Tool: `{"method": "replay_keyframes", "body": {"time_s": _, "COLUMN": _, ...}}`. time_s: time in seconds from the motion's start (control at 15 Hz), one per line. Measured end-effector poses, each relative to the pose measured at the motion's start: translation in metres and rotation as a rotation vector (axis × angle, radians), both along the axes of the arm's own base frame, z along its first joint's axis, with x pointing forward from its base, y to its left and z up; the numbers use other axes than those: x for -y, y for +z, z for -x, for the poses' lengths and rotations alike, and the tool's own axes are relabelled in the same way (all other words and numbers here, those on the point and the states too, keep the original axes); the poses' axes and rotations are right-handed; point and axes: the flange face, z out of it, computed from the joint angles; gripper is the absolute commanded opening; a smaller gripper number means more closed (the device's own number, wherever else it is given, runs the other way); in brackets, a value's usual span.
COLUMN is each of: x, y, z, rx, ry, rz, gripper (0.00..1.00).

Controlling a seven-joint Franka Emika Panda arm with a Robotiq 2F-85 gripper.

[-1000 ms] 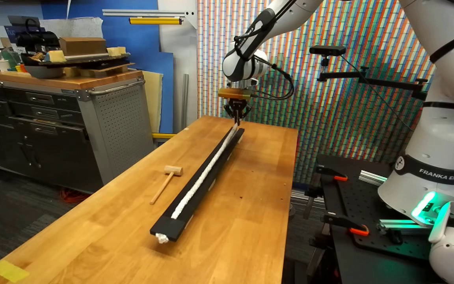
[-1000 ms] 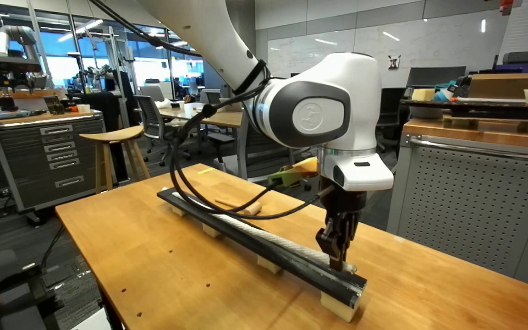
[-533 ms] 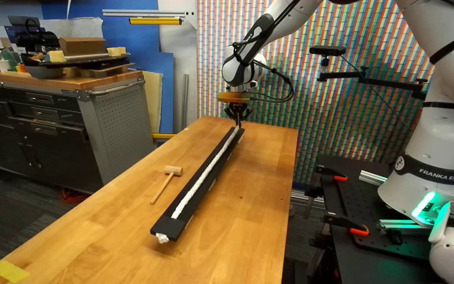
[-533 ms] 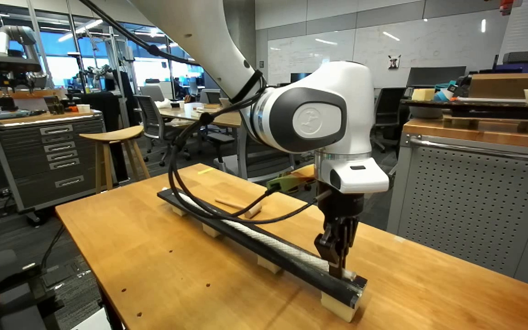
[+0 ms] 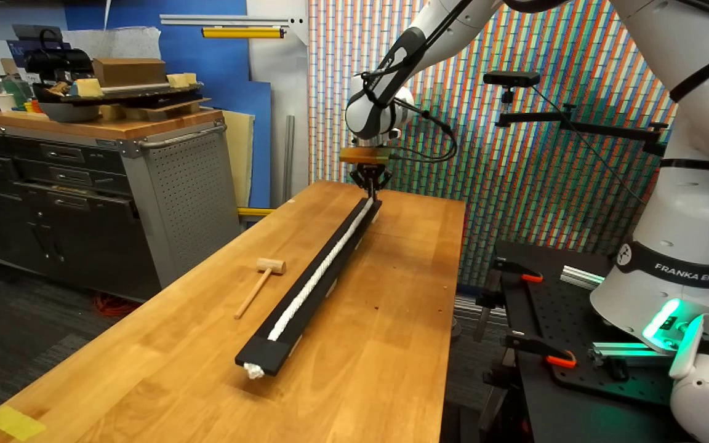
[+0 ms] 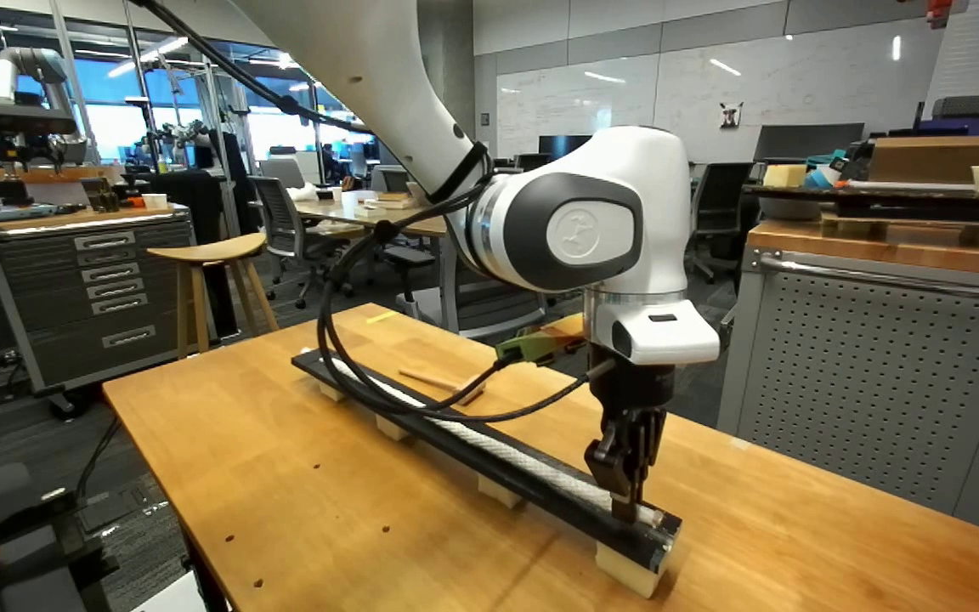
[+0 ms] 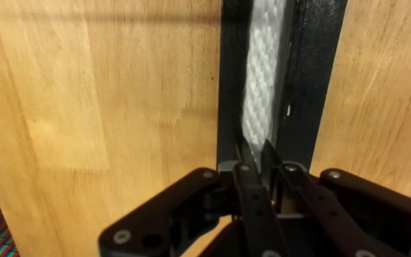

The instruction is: Set the rope along the middle of the black object

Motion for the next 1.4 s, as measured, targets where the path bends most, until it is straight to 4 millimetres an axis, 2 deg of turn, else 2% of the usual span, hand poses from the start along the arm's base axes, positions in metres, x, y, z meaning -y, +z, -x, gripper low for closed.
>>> {"method": "replay_keyframes", "body": {"time_s": 0.73, "x": 0.002, "y": -0.009, "z": -0.007, "rx": -0.008, "ry": -0.011, "rz": 0.007, "gripper": 0.04}}
{"method": "replay_keyframes", "body": {"time_s": 0.8, "x": 0.002, "y": -0.009, "z": -0.008, "rx": -0.010, "ry": -0.012, "rz": 0.006, "gripper": 0.15}}
{"method": "replay_keyframes", "body": {"time_s": 0.87, "x": 0.002, "y": -0.009, "z": -0.008, "rx": -0.012, "ry": -0.013, "rz": 0.006, "gripper": 0.36}}
{"method": "replay_keyframes", "body": {"time_s": 1.4, "x": 0.018, "y": -0.002, "z": -0.008, "rx": 0.001, "ry": -0.030, "rz": 0.024, "gripper": 0.95}}
